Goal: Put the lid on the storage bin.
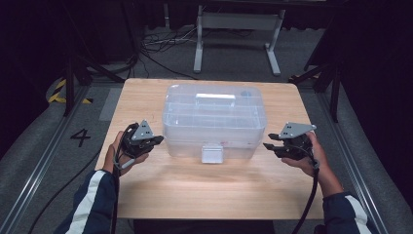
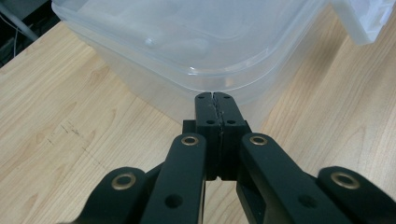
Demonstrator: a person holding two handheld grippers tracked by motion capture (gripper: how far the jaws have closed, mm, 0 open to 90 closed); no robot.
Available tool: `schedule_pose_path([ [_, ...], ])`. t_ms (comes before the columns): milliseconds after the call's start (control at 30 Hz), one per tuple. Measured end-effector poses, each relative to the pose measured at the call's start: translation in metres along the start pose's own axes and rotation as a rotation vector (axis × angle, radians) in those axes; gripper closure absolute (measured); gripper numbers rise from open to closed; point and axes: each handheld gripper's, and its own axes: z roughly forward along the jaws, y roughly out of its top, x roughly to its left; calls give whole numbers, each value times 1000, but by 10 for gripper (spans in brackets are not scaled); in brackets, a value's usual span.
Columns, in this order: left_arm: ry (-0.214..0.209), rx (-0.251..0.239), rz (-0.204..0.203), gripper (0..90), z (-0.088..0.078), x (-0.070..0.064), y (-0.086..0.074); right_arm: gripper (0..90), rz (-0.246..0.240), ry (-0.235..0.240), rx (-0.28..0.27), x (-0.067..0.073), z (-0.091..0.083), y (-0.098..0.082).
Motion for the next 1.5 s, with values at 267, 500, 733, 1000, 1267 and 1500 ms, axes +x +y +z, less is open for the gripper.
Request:
schedule_pose_path([
  [267, -1, 10, 6, 900, -3, -3, -4, 569, -2, 1, 3, 1, 0, -1],
  [500, 10, 34, 22, 898, -6, -7, -10, 546, -4, -12, 11, 1, -1, -2],
  [733, 16, 81, 51, 875, -4, -11, -20, 522, -8, -25, 34, 2, 0, -10],
  [1000, 19, 114, 68, 814, -2, -16, -30, 505, -6, -39, 66, 2, 0, -24],
  [1267, 39, 129, 70, 726, -4, -19, -42, 485, -14, -45, 84, 1, 0, -33],
  [1500, 47, 133, 39, 598, -6, -20, -50, 462, -15, -56, 101, 0, -1, -43],
])
